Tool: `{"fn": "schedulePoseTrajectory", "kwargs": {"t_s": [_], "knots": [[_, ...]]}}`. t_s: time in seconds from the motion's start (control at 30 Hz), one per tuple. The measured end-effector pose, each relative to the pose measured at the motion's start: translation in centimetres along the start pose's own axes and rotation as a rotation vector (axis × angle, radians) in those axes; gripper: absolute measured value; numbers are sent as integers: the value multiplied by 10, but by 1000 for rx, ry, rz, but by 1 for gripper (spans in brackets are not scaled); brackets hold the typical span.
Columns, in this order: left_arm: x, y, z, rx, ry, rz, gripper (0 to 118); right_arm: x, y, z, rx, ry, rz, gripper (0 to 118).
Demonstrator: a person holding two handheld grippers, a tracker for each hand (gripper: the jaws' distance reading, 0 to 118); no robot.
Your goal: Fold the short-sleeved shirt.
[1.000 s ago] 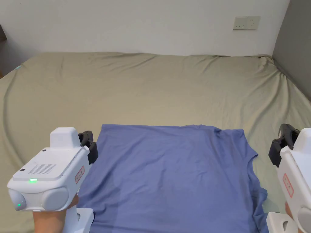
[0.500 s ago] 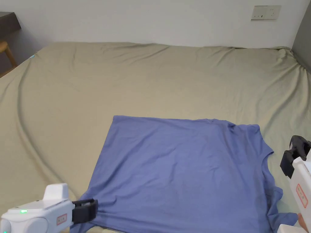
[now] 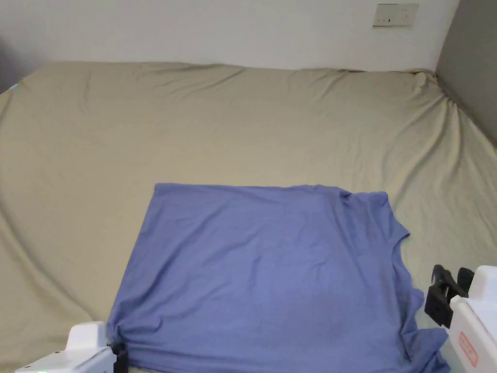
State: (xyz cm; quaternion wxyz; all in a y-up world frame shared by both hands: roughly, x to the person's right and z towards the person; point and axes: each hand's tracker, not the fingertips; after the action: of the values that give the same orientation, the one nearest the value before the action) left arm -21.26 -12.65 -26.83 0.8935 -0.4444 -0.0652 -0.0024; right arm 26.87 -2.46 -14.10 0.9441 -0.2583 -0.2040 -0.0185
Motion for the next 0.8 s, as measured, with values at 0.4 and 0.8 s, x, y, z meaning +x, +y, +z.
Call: {"fn": "schedulePoseTrajectory", "kwargs": {"t_s": [0.4,0.8], "knots": [[-2,19,18,54,-36,27,5,17,-103,-62,-441,41,-75,100],[-10,44,34,123,-65,99,5,15,-65,-37,-283,139,-170,8]]}}
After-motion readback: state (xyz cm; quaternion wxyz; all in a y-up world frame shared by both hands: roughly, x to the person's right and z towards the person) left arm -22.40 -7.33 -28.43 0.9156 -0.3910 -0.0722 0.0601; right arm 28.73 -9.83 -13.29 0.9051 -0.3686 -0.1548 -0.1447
